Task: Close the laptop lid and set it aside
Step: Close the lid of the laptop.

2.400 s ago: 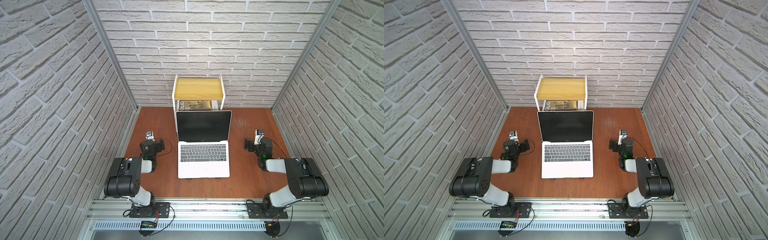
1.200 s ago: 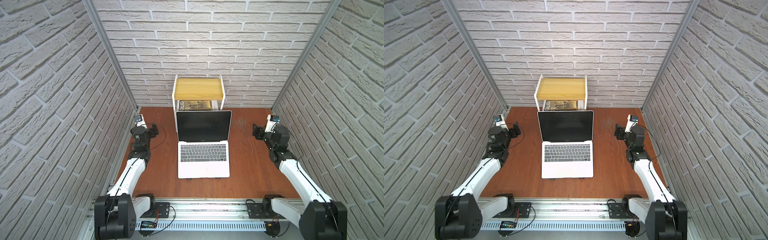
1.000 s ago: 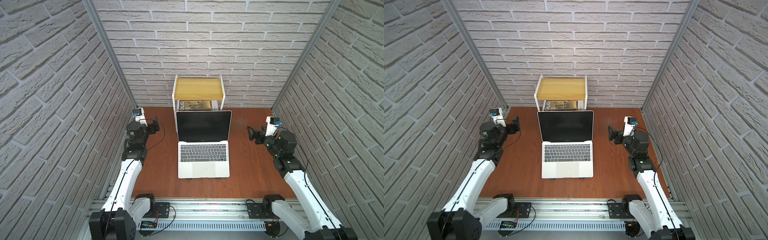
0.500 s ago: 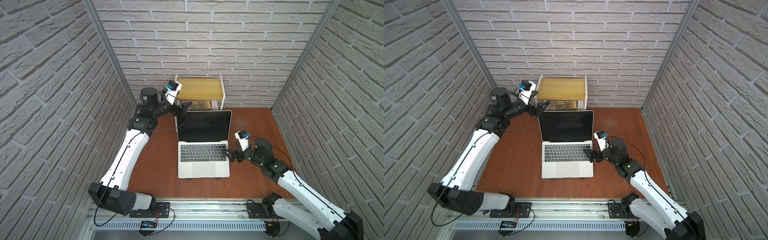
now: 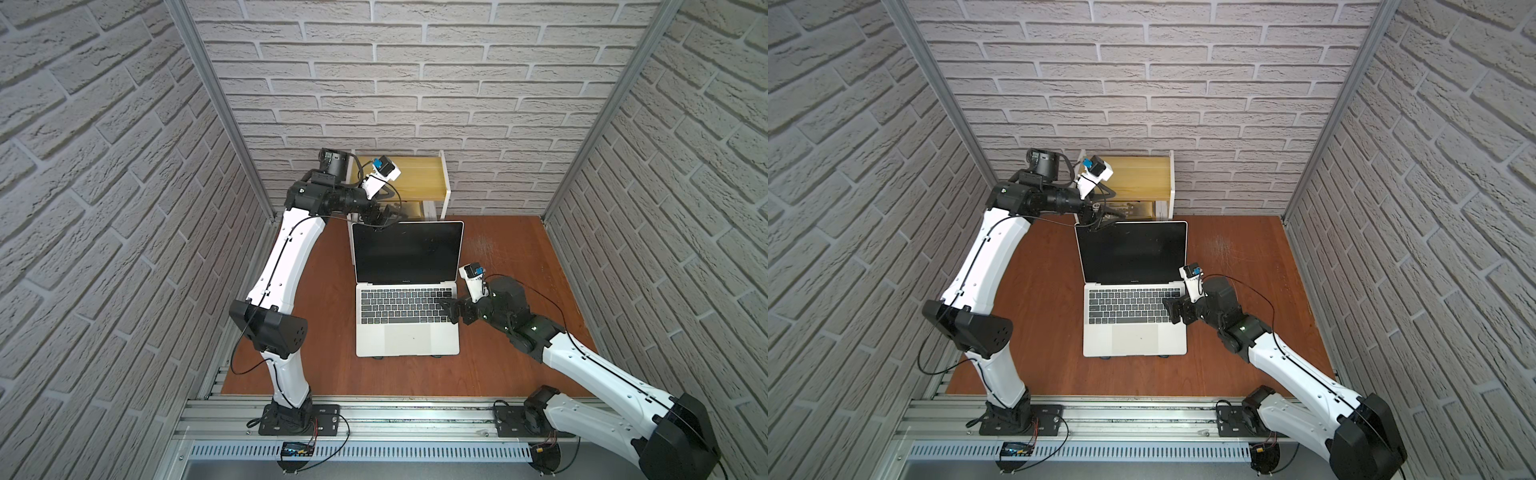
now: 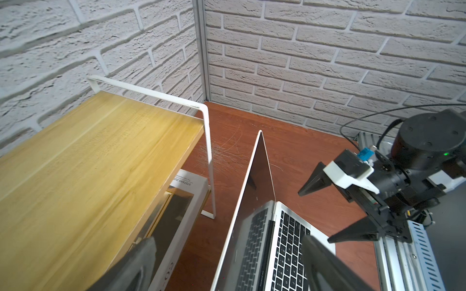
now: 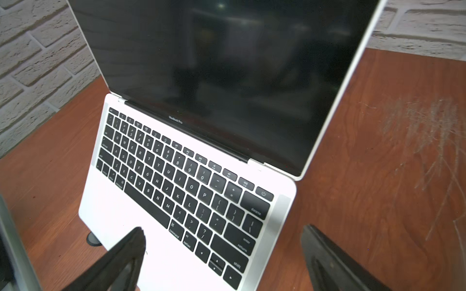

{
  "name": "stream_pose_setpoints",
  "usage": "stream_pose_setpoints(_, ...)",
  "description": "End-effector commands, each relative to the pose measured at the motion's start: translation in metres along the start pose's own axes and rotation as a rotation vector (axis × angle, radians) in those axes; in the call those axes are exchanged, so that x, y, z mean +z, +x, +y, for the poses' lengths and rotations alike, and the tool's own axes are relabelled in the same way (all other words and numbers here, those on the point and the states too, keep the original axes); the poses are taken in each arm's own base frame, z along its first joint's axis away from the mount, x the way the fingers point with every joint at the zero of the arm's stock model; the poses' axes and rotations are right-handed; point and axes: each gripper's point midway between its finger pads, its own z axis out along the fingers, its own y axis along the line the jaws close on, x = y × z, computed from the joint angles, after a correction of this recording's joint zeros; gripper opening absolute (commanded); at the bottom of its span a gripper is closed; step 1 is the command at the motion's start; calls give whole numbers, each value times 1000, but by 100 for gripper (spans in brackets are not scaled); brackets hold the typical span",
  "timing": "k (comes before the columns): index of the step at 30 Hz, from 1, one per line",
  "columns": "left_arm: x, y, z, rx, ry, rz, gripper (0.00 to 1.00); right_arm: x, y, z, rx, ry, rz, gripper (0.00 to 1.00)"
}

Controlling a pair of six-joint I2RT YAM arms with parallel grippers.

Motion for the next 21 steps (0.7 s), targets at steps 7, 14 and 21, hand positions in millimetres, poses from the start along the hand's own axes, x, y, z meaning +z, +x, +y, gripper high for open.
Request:
stream_pose_setpoints(7,27,23,-12,7,32,126,94,-2,0,-28,65,153,-15,99)
stream_pose_setpoints(14,42,31,-9,2,46,170,93,2,14,-40,159,179,74,99)
stream_pose_setpoints(21,50,38,-11,8,59,196,92,12,26,-39,232,135,155,99)
